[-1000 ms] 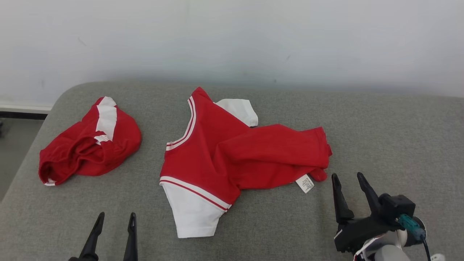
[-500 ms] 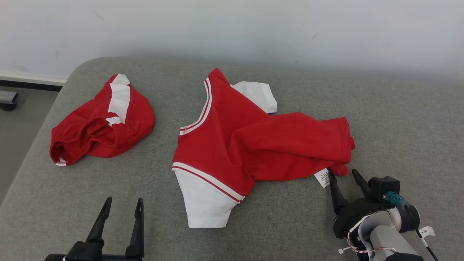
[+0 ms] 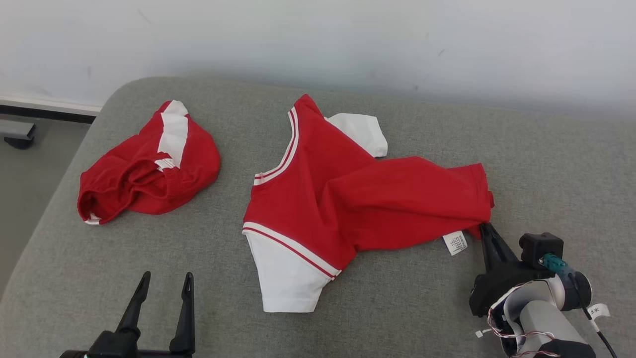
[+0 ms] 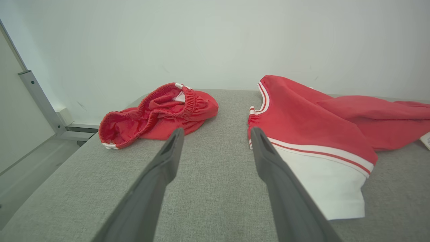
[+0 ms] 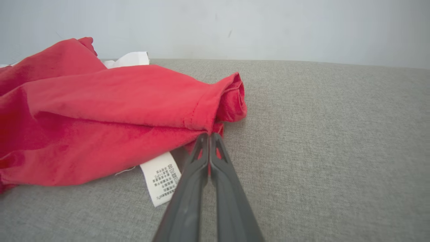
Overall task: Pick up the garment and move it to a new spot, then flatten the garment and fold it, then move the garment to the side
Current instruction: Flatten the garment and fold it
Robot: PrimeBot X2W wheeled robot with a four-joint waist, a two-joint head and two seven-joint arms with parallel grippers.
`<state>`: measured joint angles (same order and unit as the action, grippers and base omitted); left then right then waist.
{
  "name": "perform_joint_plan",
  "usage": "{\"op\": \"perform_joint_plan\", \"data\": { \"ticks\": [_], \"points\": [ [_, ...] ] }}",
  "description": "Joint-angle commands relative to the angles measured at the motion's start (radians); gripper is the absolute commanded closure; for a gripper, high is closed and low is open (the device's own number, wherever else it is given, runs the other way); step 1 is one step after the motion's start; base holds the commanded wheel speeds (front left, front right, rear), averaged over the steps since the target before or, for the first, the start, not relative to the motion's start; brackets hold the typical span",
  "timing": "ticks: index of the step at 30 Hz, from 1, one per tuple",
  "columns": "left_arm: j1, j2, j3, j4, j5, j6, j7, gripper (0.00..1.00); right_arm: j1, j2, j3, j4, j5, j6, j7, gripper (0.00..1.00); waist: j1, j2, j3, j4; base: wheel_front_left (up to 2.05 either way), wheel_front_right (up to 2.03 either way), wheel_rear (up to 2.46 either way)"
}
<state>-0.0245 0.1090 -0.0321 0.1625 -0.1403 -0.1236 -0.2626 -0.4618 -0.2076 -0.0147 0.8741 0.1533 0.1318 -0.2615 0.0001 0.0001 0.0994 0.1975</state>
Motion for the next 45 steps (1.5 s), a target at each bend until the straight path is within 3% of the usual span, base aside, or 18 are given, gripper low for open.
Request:
{"op": "perform_joint_plan", "data": {
  "ticks": [1, 8, 17, 27, 28, 29, 30, 39, 45],
  "points": [
    [0.015, -0.006, 0.006, 0.001, 0.009, -0.002, -0.003, 0.0, 0.027, -0.001, 0.0, -0.02, -0.009, -0.002, -0.005, 1.0, -0.0001, -0.0001, -0.012, -0.009, 0.0, 0.0, 0.0],
    [0.044, -0.014, 0.018, 0.014, -0.002, -0.006, -0.003, 0.0, 0.165, -0.015, 0.038, -0.184, -0.005, -0.002, -0.005, 1.0, -0.0001, -0.0001, -0.056, -0.049, 0.0, 0.0, 0.0],
    [0.066, -0.022, 0.018, 0.011, -0.004, -0.005, -0.003, 0.0, 0.413, -0.043, 0.067, -0.481, 0.011, -0.002, -0.005, 1.0, -0.0001, -0.0001, -0.078, -0.09, 0.0, 0.0, 0.0],
    [0.072, -0.031, 0.022, 0.005, -0.004, -0.006, -0.003, 0.0, 0.634, 0.006, 0.037, -0.666, 0.035, -0.002, 0.047, 1.0, -0.0001, -0.0001, -0.062, -0.108, 0.0, 0.0, 0.0],
    [0.073, -0.033, 0.021, 0.004, -0.001, -0.006, -0.003, 0.0, 0.645, 0.008, 0.033, -0.671, 0.036, -0.002, 0.054, 0.7, -0.0001, -0.0001, -0.062, -0.11, 0.0, 0.0, 0.0],
    [0.074, -0.034, 0.02, 0.003, 0.001, -0.006, -0.003, 0.0, 0.65, 0.018, 0.026, -0.679, 0.051, -0.002, 0.054, 0.09, -0.0001, -0.0001, -0.063, -0.111, 0.0, 0.0, 0.0],
    [0.075, -0.034, 0.021, 0.004, 0.003, -0.007, -0.003, 0.0, 0.654, 0.021, 0.024, -0.682, 0.054, -0.002, 0.058, 0.0, -0.0001, -0.0001, -0.065, -0.112, 0.0, 0.0, 0.0],
    [0.082, -0.037, 0.03, -0.002, 0.012, -0.007, -0.003, 0.0, 0.64, -0.016, 0.023, -0.763, 0.072, -0.002, 0.037, 0.0, -0.0001, -0.0001, -0.087, -0.111, 0.0, 0.0, 0.0],
    [0.089, -0.038, 0.043, -0.01, 0.016, -0.007, -0.003, 0.0, 0.534, -0.083, 0.033, -0.754, 0.064, -0.002, 0.08, 0.0, -0.0001, -0.0001, -0.09, -0.114, 0.0, 0.0, 0.0]
  ]
}}
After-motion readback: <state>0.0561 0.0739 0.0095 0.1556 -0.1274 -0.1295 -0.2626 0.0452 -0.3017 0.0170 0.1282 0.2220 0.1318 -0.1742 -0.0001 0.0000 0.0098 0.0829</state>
